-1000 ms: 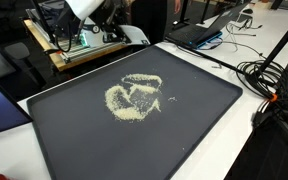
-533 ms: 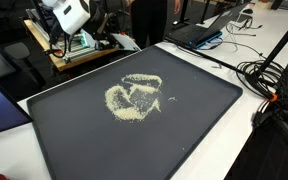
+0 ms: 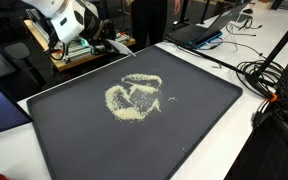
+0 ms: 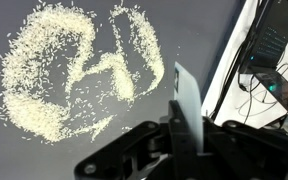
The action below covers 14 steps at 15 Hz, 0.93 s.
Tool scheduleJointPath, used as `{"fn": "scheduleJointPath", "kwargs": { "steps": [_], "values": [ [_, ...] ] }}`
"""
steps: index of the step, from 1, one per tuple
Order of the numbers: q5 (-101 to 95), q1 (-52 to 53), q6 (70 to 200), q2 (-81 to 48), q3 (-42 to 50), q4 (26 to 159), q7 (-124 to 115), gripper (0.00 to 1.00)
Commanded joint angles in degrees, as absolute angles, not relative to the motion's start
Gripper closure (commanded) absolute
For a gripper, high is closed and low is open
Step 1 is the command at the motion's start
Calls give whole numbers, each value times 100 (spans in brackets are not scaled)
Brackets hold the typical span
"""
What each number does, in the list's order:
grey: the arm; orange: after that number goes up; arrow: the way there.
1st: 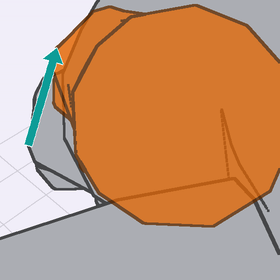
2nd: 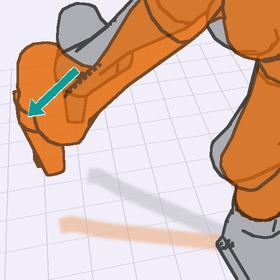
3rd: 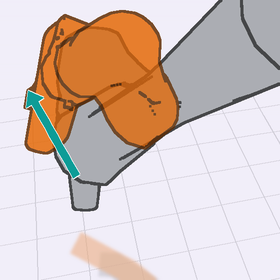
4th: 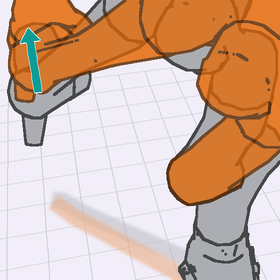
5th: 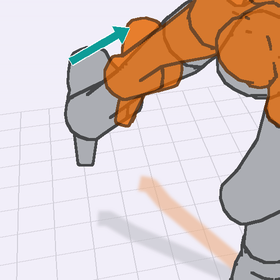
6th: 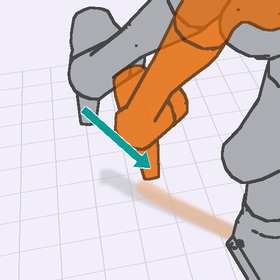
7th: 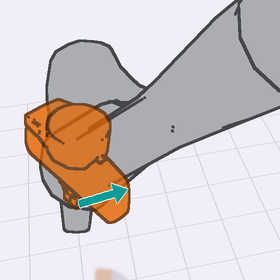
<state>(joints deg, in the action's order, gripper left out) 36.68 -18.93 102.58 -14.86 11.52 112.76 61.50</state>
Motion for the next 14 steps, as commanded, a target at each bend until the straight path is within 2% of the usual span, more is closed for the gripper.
{"fn": "scheduleJointPath", "kwargs": {
  "steps": [1, 7, 8, 14],
  "values": [
    [3832, -1953, 10290, -1343, 1155, 11512, 6157, 99],
    [3658, -1912, 10365, -1486, 1129, 11414, 6173, 96],
    [3683, -1929, 10003, -1532, 1078, 11329, 6240, 99],
    [3788, -2075, 8660, -1808, 1117, 10982, 6120, 99]
  ]
}}
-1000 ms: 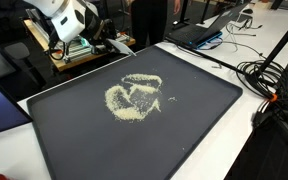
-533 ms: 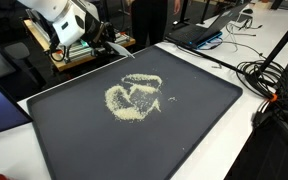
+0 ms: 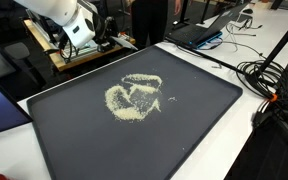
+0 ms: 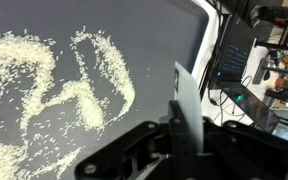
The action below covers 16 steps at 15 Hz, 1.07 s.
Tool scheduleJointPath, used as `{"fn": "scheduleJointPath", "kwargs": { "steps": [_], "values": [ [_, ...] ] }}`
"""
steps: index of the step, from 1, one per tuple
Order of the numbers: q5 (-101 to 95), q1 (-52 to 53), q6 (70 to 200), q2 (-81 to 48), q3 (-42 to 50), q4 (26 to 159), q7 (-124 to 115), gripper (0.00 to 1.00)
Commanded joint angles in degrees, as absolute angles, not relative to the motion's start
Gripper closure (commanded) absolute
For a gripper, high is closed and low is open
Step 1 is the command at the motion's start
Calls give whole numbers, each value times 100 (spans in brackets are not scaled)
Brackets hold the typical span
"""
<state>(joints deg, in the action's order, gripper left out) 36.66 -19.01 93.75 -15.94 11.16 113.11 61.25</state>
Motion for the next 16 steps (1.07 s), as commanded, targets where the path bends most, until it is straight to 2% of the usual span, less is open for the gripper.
{"fn": "scheduleJointPath", "kwargs": {
  "steps": [1, 7, 16],
  "values": [
    [3790, -2096, 8485, -1852, 1133, 10925, 6121, 99],
    [3827, -2213, 7942, -2058, 1151, 10640, 6082, 99],
    [3620, -2024, 9438, -1700, 1166, 10844, 5997, 99]
  ]
}}
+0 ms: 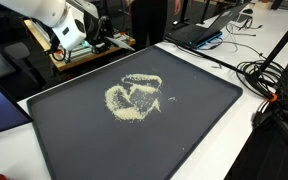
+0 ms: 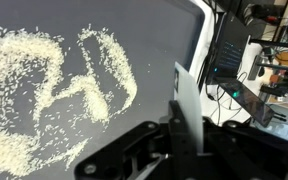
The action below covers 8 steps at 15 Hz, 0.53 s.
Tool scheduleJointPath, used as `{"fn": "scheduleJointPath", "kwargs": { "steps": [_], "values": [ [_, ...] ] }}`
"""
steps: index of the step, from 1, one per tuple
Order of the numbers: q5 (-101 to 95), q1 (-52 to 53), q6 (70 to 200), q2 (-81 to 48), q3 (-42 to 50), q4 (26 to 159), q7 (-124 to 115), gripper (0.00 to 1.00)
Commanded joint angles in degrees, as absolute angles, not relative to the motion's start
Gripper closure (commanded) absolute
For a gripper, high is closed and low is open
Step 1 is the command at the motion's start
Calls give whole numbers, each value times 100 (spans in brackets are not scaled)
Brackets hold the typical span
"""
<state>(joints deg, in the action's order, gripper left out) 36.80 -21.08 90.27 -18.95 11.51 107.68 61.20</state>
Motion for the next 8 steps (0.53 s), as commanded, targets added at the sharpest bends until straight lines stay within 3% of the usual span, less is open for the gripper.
{"fn": "scheduleJointPath", "kwargs": {
  "steps": [1, 8],
  "values": [
    [3605, -2002, 9637, -1656, 1161, 10877, 5998, 99],
    [3119, -1644, 11206, -1383, 1023, 11136, 5916, 99]
  ]
}}
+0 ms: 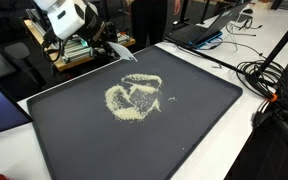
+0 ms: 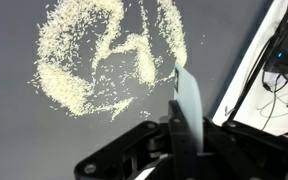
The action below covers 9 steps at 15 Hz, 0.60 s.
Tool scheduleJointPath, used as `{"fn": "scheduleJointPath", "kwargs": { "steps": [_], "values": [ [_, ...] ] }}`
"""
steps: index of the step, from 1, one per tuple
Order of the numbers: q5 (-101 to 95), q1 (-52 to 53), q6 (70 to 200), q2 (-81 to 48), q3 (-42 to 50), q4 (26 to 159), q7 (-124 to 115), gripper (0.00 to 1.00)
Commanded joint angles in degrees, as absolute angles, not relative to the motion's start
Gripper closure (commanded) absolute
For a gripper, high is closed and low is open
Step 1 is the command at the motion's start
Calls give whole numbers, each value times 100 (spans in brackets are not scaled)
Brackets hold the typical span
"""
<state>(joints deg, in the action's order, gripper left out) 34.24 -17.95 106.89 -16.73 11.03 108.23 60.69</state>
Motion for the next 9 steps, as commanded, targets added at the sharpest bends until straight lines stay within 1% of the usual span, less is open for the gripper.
{"fn": "scheduleJointPath", "kwargs": {
  "steps": [1, 9],
  "values": [
    [2998, -1586, 11415, -1353, 997, 11194, 5885, 99],
    [1895, -1162, 12657, -830, 746, 12009, 5537, 99]
  ]
}}
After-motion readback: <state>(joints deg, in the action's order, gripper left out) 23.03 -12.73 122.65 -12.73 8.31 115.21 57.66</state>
